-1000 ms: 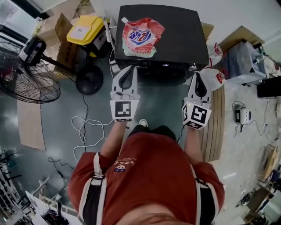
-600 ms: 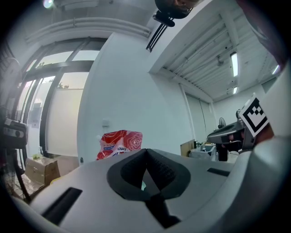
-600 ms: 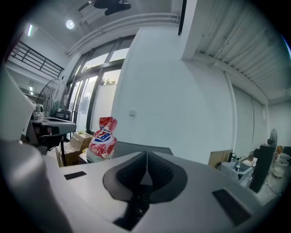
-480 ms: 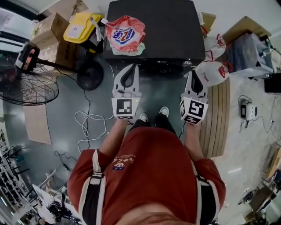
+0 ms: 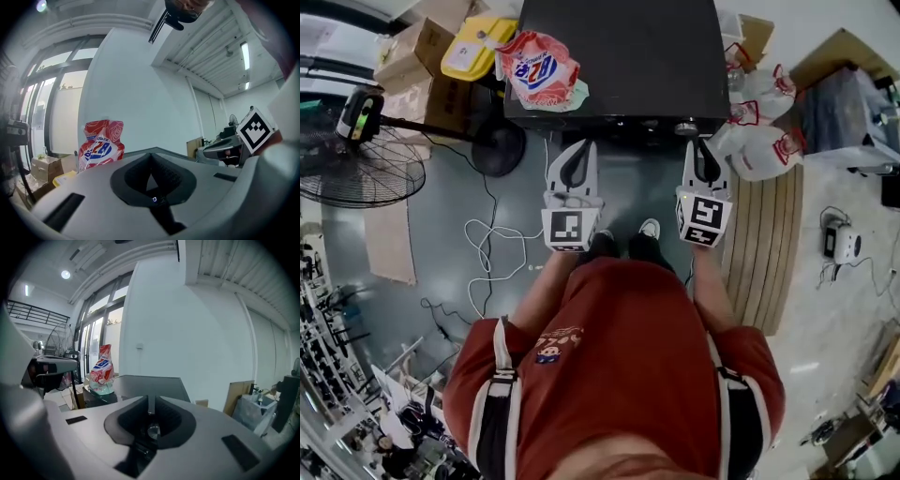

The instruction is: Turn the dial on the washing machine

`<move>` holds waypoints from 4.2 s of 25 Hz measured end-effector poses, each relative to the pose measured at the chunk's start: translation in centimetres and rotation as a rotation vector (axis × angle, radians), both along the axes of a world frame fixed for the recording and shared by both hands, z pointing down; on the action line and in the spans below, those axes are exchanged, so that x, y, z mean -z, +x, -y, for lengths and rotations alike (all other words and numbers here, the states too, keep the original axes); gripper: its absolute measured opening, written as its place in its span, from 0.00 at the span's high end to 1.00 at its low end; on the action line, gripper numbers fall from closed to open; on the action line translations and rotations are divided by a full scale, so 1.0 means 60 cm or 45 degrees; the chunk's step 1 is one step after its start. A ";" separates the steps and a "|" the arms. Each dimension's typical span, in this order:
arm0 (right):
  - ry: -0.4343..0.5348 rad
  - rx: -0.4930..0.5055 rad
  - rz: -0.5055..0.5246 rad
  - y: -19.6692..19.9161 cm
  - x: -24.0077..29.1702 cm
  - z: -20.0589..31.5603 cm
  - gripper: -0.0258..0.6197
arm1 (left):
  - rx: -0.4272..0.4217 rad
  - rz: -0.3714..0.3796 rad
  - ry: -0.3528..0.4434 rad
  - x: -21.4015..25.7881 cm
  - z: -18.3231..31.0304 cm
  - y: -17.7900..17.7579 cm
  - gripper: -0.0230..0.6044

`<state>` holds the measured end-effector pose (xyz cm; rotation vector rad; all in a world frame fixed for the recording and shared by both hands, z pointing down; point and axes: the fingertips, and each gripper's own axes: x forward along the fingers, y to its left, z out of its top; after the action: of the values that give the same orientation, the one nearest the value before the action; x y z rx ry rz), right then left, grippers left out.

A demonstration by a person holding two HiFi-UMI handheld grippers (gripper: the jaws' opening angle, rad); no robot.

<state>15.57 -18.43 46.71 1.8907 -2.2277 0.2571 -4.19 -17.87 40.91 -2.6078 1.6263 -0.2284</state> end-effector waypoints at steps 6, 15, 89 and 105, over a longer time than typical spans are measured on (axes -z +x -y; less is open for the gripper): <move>-0.109 0.061 0.054 0.009 -0.073 0.010 0.84 | 0.035 0.002 -0.018 -0.025 -0.021 0.026 0.95; -0.253 0.058 0.117 -0.010 -0.166 0.045 0.64 | 0.021 0.041 -0.088 -0.092 -0.016 0.015 0.95; -0.357 -0.229 0.124 0.008 -0.274 0.114 0.54 | -0.041 0.063 -0.170 -0.156 -0.022 0.000 0.95; -0.338 -0.237 -0.070 0.005 -0.275 0.116 0.54 | -0.045 0.071 -0.173 -0.163 -0.025 0.005 0.95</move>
<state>15.85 -25.38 63.23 1.9317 -1.8773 0.4968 -3.87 -16.38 50.70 -2.6986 1.5988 -0.4200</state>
